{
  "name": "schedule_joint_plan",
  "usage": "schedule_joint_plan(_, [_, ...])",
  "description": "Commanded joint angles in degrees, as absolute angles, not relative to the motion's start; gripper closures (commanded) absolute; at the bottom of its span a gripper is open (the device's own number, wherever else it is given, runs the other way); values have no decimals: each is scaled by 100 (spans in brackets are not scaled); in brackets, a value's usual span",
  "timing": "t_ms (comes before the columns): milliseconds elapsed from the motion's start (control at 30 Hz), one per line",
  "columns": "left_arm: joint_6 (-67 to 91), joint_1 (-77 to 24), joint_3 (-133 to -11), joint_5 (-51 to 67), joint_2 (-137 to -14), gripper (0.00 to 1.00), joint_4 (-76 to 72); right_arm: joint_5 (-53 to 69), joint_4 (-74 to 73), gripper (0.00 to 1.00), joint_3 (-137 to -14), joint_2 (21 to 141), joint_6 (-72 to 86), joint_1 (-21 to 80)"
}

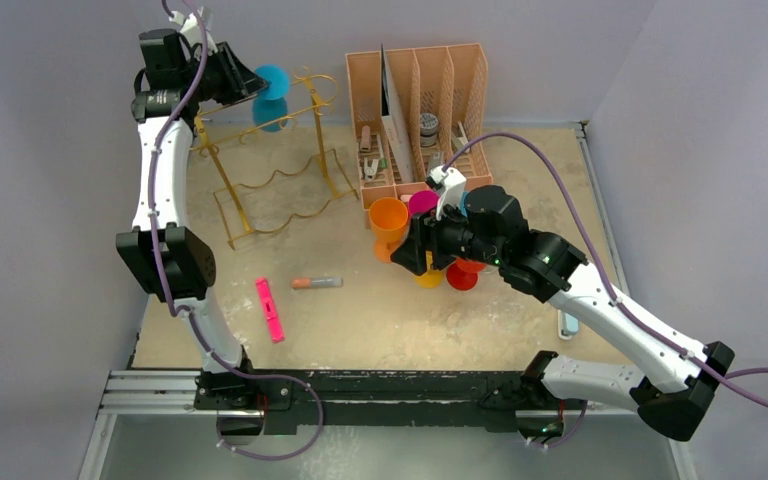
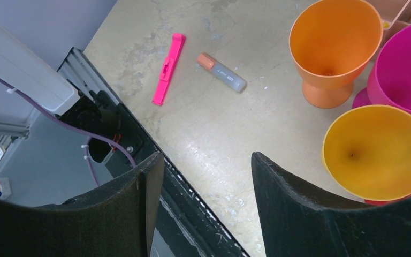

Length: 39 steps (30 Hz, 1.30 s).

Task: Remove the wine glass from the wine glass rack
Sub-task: Pick up the wine glass from the wine rack.

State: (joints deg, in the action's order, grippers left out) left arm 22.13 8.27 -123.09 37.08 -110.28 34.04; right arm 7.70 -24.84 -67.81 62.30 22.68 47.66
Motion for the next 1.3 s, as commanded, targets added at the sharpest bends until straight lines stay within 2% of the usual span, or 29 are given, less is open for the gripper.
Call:
schedule_joint_plan(0, [2963, 988, -11932, 4025, -10723, 80, 2513, 940, -2597, 36, -6996, 6155, 2451, 4781])
schedule_joint_plan(367, [3879, 1149, -11392, 4208, -10468, 100, 1687, 835, -2597, 35, -6935, 6082, 2532, 4781])
schedule_joint_plan(767, [5122, 1247, -10984, 4817, -10488, 100, 356, 852, -2619, 35, -6943, 6108, 2581, 4781])
schedule_joint_plan(967, [6062, 1314, -10725, 5112, -10647, 100, -905, 861, -2645, 35, -6943, 6134, 2596, 4781])
schedule_joint_plan(1267, [5891, 1321, -10854, 5075, -10723, 100, -641, 914, -2679, 35, -6983, 6212, 2628, 4775])
